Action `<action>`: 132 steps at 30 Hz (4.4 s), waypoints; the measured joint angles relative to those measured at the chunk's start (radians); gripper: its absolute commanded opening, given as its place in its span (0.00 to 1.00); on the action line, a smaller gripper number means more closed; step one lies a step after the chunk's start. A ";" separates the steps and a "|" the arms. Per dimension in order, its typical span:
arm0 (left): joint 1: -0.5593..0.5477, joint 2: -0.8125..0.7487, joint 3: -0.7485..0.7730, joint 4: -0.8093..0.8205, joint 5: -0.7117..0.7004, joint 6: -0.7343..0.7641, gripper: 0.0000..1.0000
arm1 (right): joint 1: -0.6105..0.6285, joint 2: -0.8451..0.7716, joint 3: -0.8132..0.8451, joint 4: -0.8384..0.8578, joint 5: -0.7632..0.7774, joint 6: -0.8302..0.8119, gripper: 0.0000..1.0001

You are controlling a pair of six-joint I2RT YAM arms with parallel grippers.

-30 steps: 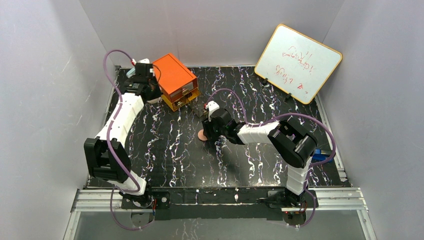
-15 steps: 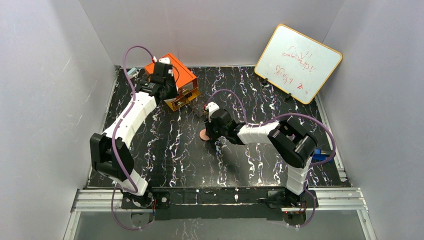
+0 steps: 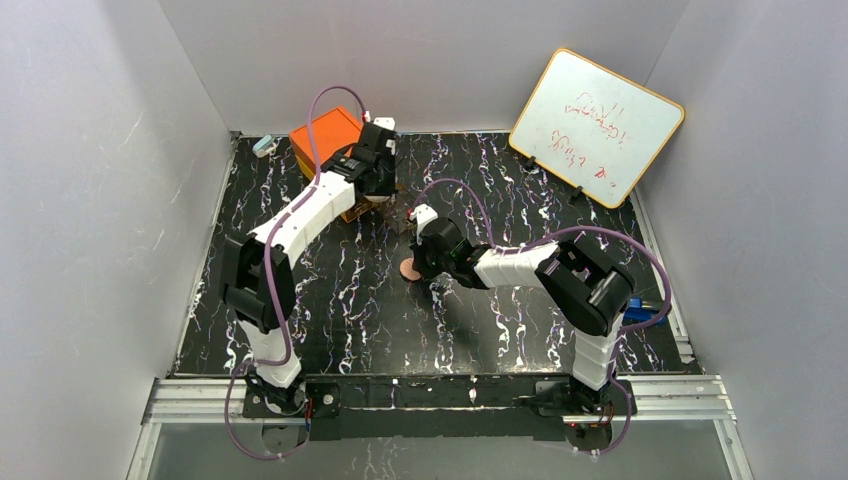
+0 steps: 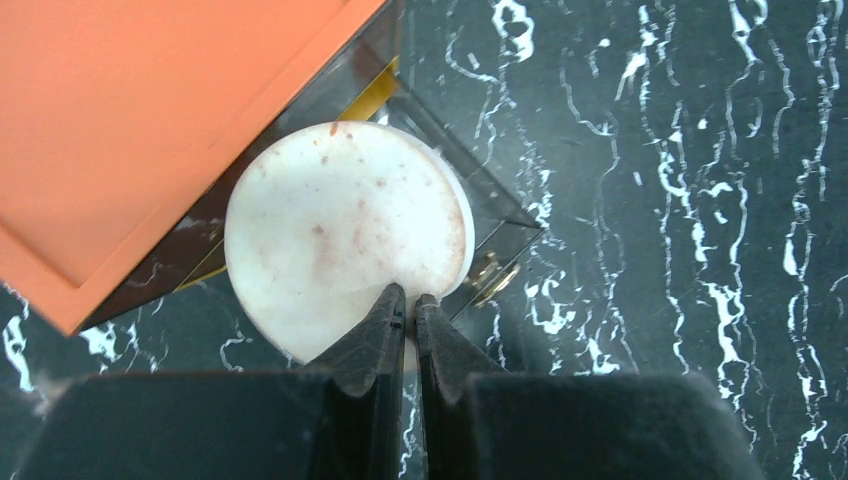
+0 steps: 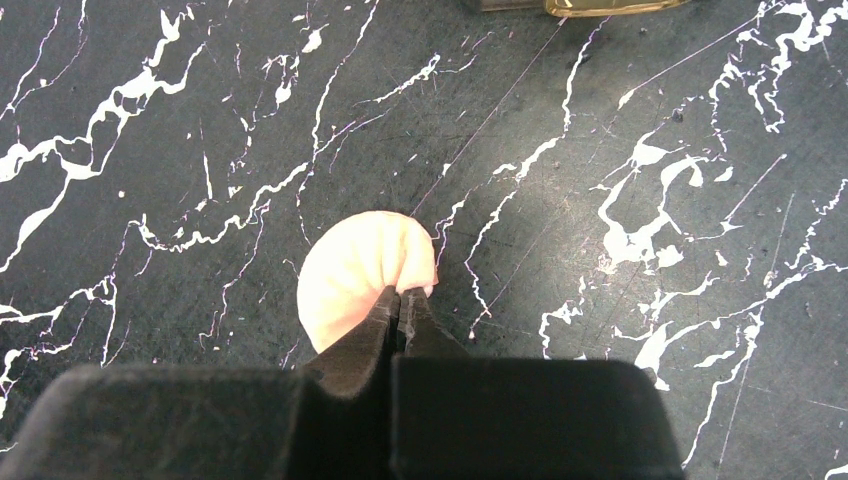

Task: Organize the makeup

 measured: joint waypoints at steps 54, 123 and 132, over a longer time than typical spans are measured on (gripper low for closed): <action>0.021 0.235 -0.066 0.214 0.057 -0.241 0.00 | -0.001 -0.029 -0.035 -0.003 0.033 -0.023 0.01; 0.269 -0.207 -0.024 0.129 -0.186 0.029 0.98 | -0.114 0.285 0.601 -0.155 0.034 -0.177 0.01; 0.298 -0.207 -0.084 0.123 -0.201 0.066 0.98 | -0.121 0.297 0.616 -0.156 0.036 -0.184 0.01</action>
